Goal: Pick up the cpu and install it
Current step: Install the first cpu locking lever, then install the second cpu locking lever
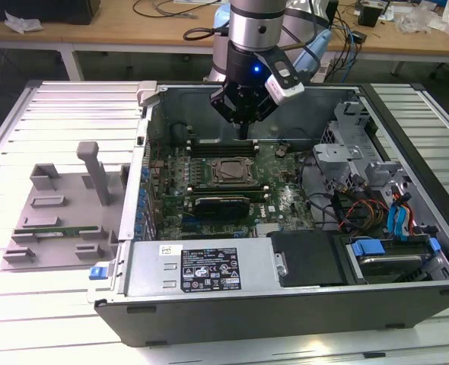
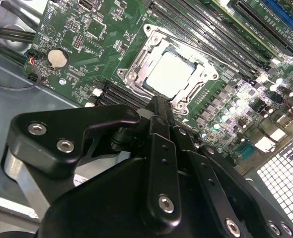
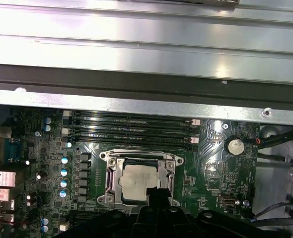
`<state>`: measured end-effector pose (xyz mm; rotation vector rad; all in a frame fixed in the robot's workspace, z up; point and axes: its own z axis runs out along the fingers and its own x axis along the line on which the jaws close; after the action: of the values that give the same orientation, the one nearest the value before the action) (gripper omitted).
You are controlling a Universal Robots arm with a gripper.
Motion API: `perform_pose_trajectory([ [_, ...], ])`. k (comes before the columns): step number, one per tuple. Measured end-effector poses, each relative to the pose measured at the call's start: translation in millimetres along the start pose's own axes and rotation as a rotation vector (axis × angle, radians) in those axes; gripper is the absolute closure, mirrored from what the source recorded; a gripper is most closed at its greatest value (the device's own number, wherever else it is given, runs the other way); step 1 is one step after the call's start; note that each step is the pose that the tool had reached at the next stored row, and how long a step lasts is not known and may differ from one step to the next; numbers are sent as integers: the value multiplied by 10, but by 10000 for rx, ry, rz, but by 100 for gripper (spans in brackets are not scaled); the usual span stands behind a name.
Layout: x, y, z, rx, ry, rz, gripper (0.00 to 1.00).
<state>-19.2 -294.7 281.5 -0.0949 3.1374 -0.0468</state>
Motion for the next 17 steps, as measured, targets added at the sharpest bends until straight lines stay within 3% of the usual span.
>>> perform_pose_trajectory([
  [7,4,-70,2,-1,-1,-1,89],
  [11,14,-239,7,-38,-3,0,89],
  [17,22,-357,12,-137,-9,0,89],
])
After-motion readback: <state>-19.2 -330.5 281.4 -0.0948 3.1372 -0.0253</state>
